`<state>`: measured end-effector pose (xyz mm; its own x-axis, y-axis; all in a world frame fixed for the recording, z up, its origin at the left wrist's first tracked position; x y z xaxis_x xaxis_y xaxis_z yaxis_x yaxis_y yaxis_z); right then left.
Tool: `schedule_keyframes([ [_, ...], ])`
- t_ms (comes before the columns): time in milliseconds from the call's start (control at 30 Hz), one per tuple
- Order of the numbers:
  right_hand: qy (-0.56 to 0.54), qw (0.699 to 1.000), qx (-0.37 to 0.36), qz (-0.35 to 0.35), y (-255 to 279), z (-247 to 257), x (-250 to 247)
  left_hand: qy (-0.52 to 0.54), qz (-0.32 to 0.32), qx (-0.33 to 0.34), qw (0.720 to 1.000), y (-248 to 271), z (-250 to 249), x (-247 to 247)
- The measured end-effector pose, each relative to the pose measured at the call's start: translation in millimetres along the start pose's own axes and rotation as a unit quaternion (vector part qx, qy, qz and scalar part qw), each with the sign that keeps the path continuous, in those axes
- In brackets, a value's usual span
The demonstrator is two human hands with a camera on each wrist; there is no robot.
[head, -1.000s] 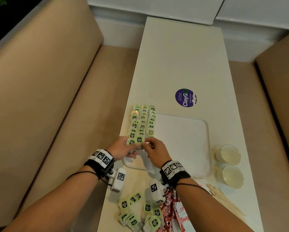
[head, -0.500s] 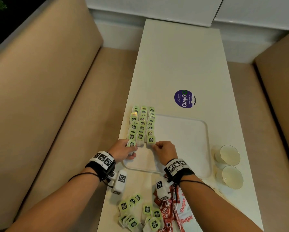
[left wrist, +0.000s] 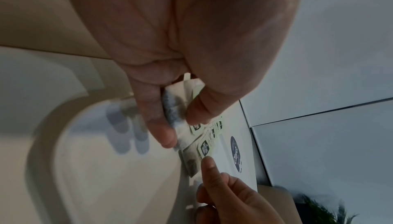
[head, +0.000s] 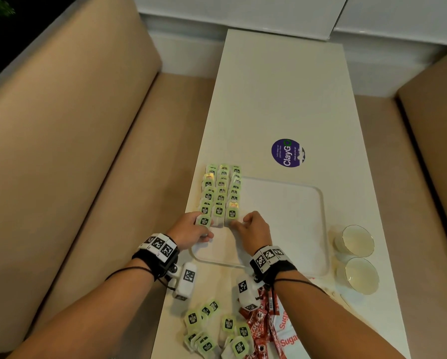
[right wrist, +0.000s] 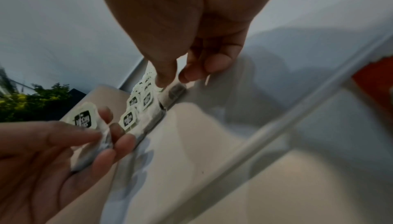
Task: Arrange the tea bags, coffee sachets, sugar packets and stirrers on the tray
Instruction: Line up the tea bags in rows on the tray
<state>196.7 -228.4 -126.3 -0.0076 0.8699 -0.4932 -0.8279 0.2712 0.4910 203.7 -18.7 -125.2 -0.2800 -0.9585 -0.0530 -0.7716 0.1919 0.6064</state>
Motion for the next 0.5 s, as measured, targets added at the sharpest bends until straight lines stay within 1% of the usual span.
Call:
schedule_keyframes([
  [67,0.003,0.999,-0.043,0.008,6,7,3,0.006,-0.001,0.005,1.0,0,0,0],
  [133,-0.003,0.995,-0.09,0.046,13,16,14,0.007,0.007,0.013,1.0,0,-1,2],
  [200,-0.035,0.988,-0.113,0.098,20,22,27,0.01,0.016,0.021,1.0,2,-4,4],
  [267,-0.048,0.983,-0.127,0.126,26,28,35,0.004,0.03,0.035,0.999,4,-8,7],
  [400,-0.015,0.98,-0.15,0.133,33,40,39,-0.036,0.057,0.064,0.996,9,-14,12],
  [500,0.003,0.981,-0.155,0.12,32,43,37,-0.045,0.053,0.085,0.994,12,-19,8],
])
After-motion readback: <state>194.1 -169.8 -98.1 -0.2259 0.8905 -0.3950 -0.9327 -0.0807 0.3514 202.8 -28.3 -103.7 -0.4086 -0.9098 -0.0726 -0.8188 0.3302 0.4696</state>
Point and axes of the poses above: each hand's wrist, its own y-axis away from the middle knuckle, its own x-axis out of the palm, z = x × y, the point moved 9 cm from there along -y, towards the middle knuckle, and after that the axes turned 3 degrees about x, right-handed, at the moved point
